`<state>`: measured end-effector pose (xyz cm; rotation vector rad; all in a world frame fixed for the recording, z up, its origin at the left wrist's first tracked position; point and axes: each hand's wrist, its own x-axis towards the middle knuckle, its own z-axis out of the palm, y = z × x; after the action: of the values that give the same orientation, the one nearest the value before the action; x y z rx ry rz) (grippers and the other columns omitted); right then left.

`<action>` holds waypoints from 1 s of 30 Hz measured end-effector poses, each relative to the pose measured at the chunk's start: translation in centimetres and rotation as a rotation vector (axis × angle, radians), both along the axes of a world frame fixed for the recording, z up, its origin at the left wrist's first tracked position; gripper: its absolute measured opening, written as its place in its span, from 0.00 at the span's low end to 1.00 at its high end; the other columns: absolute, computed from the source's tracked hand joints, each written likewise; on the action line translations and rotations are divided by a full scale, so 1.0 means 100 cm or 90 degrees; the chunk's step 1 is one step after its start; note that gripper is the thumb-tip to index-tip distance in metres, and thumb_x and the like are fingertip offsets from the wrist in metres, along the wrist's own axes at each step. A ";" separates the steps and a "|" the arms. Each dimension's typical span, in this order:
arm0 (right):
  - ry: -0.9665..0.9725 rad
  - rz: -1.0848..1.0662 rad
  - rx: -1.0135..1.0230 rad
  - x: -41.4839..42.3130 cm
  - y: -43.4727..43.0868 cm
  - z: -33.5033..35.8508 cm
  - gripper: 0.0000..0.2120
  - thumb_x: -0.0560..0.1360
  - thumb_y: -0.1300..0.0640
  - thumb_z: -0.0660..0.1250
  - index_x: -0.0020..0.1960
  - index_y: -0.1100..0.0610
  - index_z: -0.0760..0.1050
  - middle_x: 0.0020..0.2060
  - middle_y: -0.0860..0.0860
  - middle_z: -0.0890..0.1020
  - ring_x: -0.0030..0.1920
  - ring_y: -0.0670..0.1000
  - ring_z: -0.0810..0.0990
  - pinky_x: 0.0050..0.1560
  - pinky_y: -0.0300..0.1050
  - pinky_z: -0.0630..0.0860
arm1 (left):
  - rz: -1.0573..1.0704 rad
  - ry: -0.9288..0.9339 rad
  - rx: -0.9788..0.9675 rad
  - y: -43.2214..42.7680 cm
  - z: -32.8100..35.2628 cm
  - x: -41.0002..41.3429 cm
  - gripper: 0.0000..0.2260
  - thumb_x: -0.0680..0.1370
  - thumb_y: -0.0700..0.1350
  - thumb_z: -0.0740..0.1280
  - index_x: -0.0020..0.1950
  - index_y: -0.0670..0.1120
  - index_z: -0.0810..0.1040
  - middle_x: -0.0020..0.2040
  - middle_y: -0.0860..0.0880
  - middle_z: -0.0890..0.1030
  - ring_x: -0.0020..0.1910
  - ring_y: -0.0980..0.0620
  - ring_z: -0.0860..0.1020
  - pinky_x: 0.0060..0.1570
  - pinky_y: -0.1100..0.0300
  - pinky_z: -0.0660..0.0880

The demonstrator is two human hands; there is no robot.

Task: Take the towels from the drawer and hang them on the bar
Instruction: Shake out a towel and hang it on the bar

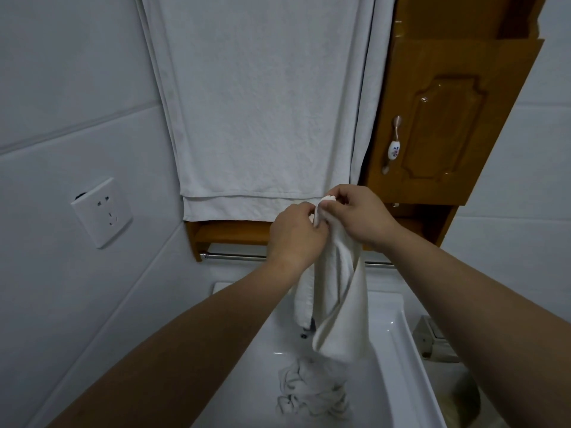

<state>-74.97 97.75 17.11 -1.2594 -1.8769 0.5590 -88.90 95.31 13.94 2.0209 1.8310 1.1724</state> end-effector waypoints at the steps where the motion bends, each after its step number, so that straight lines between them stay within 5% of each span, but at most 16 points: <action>1: -0.001 -0.003 0.001 0.000 0.000 0.001 0.04 0.79 0.54 0.68 0.47 0.53 0.80 0.39 0.47 0.82 0.41 0.46 0.79 0.42 0.41 0.73 | -0.004 -0.010 0.012 -0.001 0.000 0.002 0.11 0.80 0.57 0.60 0.48 0.51 0.77 0.43 0.56 0.76 0.40 0.57 0.74 0.32 0.63 0.64; 7: -0.011 -0.010 0.008 0.001 -0.001 0.003 0.05 0.78 0.53 0.69 0.46 0.53 0.81 0.39 0.47 0.82 0.41 0.45 0.79 0.40 0.40 0.72 | 0.025 -0.061 -0.016 -0.001 -0.001 0.006 0.14 0.80 0.56 0.60 0.42 0.49 0.77 0.35 0.54 0.77 0.34 0.56 0.74 0.29 0.61 0.63; 13: 0.035 -0.013 -0.013 0.005 -0.003 0.003 0.07 0.78 0.54 0.69 0.49 0.56 0.82 0.43 0.52 0.84 0.46 0.51 0.81 0.48 0.47 0.77 | -0.003 -0.099 -0.057 0.007 -0.002 0.000 0.10 0.79 0.53 0.64 0.45 0.50 0.81 0.38 0.54 0.81 0.39 0.55 0.78 0.37 0.59 0.74; 19: 0.065 -0.007 -0.016 0.009 -0.002 0.009 0.07 0.78 0.55 0.69 0.49 0.59 0.82 0.44 0.54 0.84 0.44 0.51 0.80 0.46 0.44 0.76 | -0.059 -0.091 -0.096 0.008 -0.011 -0.001 0.09 0.78 0.50 0.66 0.40 0.50 0.78 0.33 0.55 0.77 0.34 0.55 0.75 0.30 0.61 0.64; 23: 0.090 -0.012 -0.031 0.018 0.001 0.008 0.08 0.78 0.54 0.69 0.49 0.58 0.82 0.46 0.57 0.83 0.49 0.57 0.81 0.53 0.55 0.78 | -0.030 -0.110 -0.094 0.010 -0.018 -0.008 0.07 0.79 0.51 0.67 0.48 0.51 0.83 0.39 0.56 0.81 0.40 0.57 0.78 0.37 0.61 0.72; 30: 0.160 0.006 -0.064 0.026 -0.001 0.012 0.06 0.78 0.55 0.70 0.49 0.58 0.82 0.46 0.56 0.83 0.45 0.49 0.79 0.50 0.47 0.76 | -0.027 -0.100 -0.189 0.011 -0.050 -0.026 0.06 0.78 0.48 0.68 0.50 0.51 0.84 0.44 0.53 0.84 0.43 0.52 0.80 0.41 0.59 0.75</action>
<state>-72.33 97.69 18.31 -1.1843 -1.6636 0.7884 -91.53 96.39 8.92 1.7445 1.7570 0.9515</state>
